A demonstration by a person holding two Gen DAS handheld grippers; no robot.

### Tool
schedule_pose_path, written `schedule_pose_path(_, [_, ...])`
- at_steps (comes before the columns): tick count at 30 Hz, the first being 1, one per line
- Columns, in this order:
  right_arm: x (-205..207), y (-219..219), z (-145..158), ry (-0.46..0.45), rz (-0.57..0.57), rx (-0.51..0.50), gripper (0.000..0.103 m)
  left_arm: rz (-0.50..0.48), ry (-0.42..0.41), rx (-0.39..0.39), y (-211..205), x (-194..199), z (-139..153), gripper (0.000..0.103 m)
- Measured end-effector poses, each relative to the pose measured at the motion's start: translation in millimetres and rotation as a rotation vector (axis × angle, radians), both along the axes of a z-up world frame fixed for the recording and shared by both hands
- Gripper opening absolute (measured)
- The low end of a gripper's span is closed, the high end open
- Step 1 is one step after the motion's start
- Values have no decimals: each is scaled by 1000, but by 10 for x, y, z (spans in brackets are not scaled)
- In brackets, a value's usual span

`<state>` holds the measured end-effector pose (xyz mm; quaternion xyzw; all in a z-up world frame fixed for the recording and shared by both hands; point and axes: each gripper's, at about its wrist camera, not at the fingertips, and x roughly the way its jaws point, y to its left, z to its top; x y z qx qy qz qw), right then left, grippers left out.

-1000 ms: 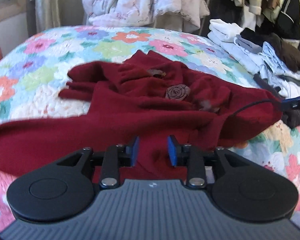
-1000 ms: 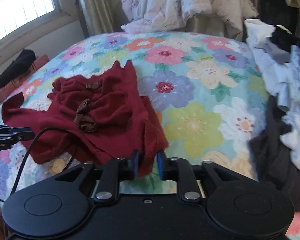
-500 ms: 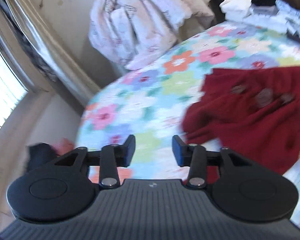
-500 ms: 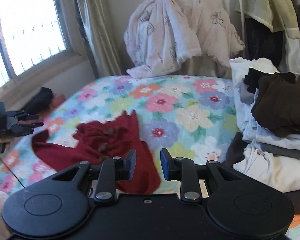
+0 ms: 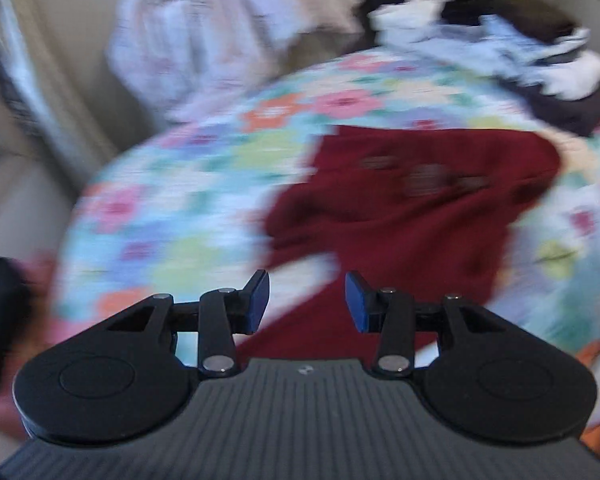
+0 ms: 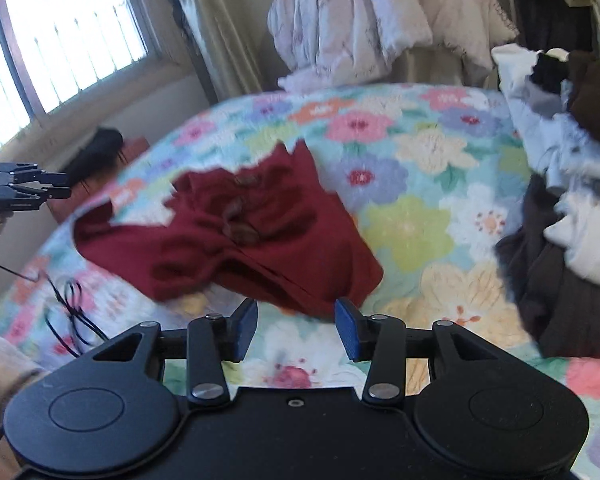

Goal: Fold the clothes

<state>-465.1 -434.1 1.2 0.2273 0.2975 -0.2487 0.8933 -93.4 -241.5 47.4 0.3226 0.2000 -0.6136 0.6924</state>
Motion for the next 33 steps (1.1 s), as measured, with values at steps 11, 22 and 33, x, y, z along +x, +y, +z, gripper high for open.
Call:
schedule_pose_path(11, [274, -467, -819, -125, -152, 272, 52, 19, 352, 43, -864, -454, -1019, 45])
schedule_pose_path(22, [395, -667, -1266, -292, -330, 496, 43, -8, 117, 104, -815, -755, -1180, 5])
schedule_pose_path(33, [251, -443, -374, -348, -17, 310, 10, 59, 67, -55, 17, -794, -301, 4])
